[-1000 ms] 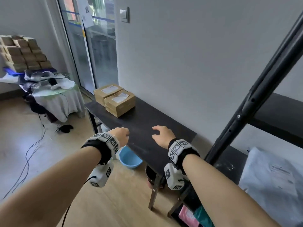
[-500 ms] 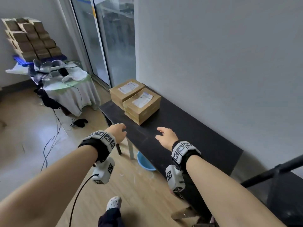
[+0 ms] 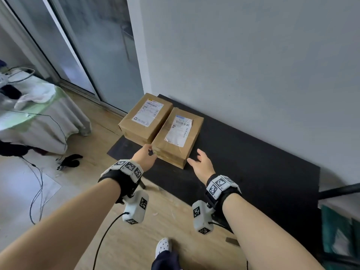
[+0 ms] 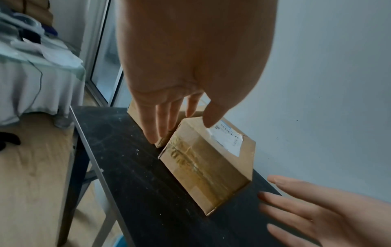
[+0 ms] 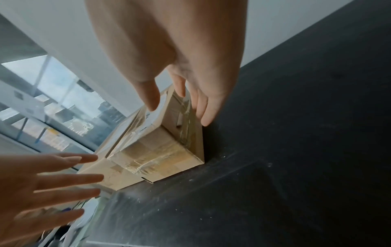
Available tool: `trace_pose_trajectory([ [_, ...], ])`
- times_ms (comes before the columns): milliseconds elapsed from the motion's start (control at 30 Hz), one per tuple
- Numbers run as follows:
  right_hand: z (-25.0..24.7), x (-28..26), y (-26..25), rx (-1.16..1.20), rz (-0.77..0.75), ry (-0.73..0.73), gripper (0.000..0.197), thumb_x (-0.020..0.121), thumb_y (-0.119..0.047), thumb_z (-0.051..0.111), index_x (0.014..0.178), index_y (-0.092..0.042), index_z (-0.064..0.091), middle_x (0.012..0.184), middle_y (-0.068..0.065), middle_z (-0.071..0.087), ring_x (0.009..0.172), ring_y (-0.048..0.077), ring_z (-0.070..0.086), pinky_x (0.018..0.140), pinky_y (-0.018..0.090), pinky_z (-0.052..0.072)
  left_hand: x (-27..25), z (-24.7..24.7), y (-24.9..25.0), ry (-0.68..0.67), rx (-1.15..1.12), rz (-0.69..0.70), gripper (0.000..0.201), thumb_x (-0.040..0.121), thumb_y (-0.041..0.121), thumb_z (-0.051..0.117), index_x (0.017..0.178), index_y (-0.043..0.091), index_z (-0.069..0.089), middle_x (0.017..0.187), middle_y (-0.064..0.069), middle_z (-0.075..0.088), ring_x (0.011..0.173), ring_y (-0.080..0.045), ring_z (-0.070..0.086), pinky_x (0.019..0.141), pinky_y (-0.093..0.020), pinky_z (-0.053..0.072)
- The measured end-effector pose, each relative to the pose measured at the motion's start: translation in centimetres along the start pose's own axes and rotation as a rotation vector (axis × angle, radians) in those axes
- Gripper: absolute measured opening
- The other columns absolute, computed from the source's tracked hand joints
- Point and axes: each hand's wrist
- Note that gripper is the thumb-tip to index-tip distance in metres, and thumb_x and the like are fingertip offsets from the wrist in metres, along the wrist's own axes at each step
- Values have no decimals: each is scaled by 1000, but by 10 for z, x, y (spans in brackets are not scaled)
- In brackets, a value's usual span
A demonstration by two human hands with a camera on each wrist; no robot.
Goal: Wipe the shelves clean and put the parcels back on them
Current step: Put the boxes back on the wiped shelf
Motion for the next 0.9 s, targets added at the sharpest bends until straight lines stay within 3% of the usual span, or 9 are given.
trace_pose_trajectory([
  [133, 17, 21, -8, 93, 17, 47, 68, 92, -22, 60, 150, -16, 24, 150, 7, 37, 139, 22, 35, 113, 35, 32, 30, 2, -14, -42, -71, 2, 54, 93, 32, 53, 141, 17, 34, 137, -6, 50, 122, -24, 51, 99, -34, 43],
  [267, 29, 34, -7, 186, 20, 54, 70, 89, -14, 63, 148, -23, 27, 144, -1, 45, 134, 18, 42, 112, 40, 36, 43, 7, -19, -71, -141, 13, 54, 95, 28, 52, 144, 17, 32, 138, -5, 49, 123, -23, 50, 93, -29, 41],
  [433, 36, 40, -2, 375, 70, 42, 71, 88, -7, 62, 146, -32, 31, 139, -6, 50, 130, 16, 46, 111, 47, 37, 49, 9, -19, -50, -232, 34, 49, 97, 26, 48, 144, 17, 34, 139, -7, 48, 126, -23, 47, 99, -32, 39],
  [600, 31, 38, 2, 454, 89, -2, 72, 90, -4, 59, 149, -30, 26, 142, -3, 48, 132, 17, 44, 112, 41, 34, 43, 8, -16, -68, -285, 76, 46, 97, 27, 48, 141, 20, 37, 135, -6, 52, 121, -21, 51, 91, -27, 40],
  [700, 19, 28, 8, 510, 96, -27, 72, 92, -2, 55, 150, -30, 23, 144, -2, 46, 134, 17, 42, 101, 32, 35, 35, 8, -8, -101, -329, 111, 43, 97, 33, 47, 137, 21, 41, 133, -3, 55, 117, -21, 54, 96, -33, 42],
  [833, -4, 2, 22, 575, 98, -15, 69, 94, -5, 54, 149, -35, 24, 142, -6, 48, 131, 16, 43, 106, 37, 32, 14, 20, 15, -112, -335, 180, 33, 97, 33, 47, 125, 15, 48, 128, -3, 57, 107, -14, 54, 86, -25, 38],
  [900, -20, -16, 33, 617, 89, 16, 68, 94, -5, 54, 149, -34, 26, 141, -5, 49, 131, 16, 44, 106, 36, 33, 2, 32, 31, -126, -317, 215, 29, 96, 32, 50, 117, 13, 48, 125, -4, 59, 108, -16, 56, 85, -26, 40],
])
Point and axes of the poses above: each hand's wrist, its own x-axis towards the middle knuckle, its own z-axis out of the palm, y = z × x
